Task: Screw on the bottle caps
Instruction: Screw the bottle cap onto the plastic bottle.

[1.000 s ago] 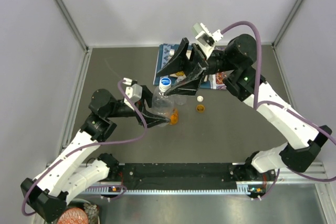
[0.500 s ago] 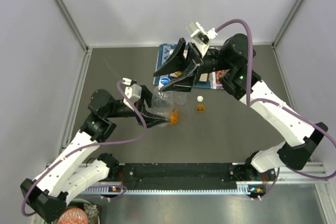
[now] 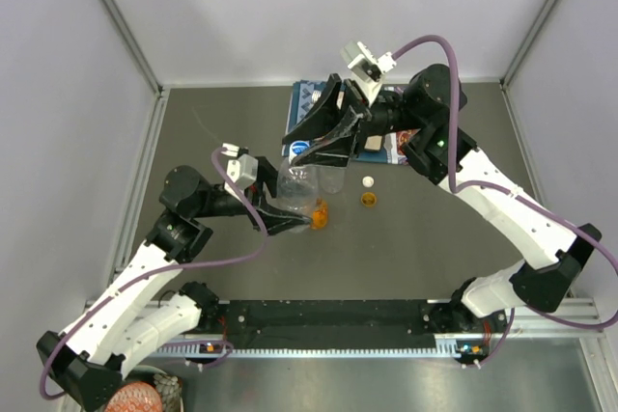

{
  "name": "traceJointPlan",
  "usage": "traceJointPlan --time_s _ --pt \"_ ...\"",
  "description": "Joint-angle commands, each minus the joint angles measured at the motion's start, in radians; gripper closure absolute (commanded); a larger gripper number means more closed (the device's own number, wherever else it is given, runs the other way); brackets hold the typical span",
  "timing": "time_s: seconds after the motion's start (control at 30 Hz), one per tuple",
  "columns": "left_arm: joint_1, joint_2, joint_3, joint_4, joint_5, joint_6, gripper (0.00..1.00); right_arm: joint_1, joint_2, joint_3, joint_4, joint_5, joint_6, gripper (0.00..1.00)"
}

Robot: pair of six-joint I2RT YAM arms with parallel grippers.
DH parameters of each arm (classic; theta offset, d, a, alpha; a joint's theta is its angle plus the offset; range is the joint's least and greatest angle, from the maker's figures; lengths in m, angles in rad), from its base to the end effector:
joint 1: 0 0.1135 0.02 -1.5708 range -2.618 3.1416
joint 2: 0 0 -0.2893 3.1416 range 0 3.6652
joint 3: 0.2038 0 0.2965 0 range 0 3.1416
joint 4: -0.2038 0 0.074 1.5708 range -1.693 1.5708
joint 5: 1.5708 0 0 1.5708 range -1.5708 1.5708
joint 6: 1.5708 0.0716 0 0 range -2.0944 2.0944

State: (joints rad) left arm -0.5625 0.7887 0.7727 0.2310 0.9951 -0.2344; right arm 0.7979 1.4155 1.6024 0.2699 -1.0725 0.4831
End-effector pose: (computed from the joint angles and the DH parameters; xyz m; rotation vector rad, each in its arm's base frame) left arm 0.1522 -0.1669 0.3982 1.0976 1.1607 -1.3011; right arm 0.1969 0.2920 0.5600 -1.2500 0.9530 1.6330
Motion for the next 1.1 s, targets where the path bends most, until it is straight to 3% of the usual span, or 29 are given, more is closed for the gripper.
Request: traceJointPlan --time_s 0.0,0.23,0.47,0.57,0.67,0.83,0.97,1.07 --pt "0.001 -0.017 0.04 0.048 -0.012 0.001 1.0 0.009 -0.007 0.001 0.049 0.009 0.008 0.59" --pt "0.001 -0.023 0.042 0.015 -0.091 0.046 1.0 0.011 -0.016 -0.007 0.016 0.031 -0.009 0.83" --pt "0.001 -0.026 0.051 -0.064 -0.401 0.184 1.0 0.011 -0.021 0.011 -0.239 0.212 -0.153 1.0" --pt "0.003 -0.029 0.053 -0.091 -0.571 0.228 1.0 0.02 -0.026 0.01 -0.366 0.347 -0.211 1.0" --pt "0.001 -0.029 0.051 -0.113 -0.754 0.293 1.0 0.058 -0.018 0.011 -0.458 0.521 -0.238 1.0" --pt "0.001 -0.032 0.039 -0.148 -1.05 0.3 1.0 0.179 0.052 0.12 -0.658 0.975 -0.198 1.0" --pt "0.001 -0.04 0.037 -0.157 -1.081 0.276 1.0 0.305 0.117 0.212 -0.712 1.357 -0.238 1.0" --pt "0.001 -0.042 0.043 -0.159 -1.078 0.268 1.0 0.36 0.169 0.272 -0.725 1.5 -0.258 1.0"
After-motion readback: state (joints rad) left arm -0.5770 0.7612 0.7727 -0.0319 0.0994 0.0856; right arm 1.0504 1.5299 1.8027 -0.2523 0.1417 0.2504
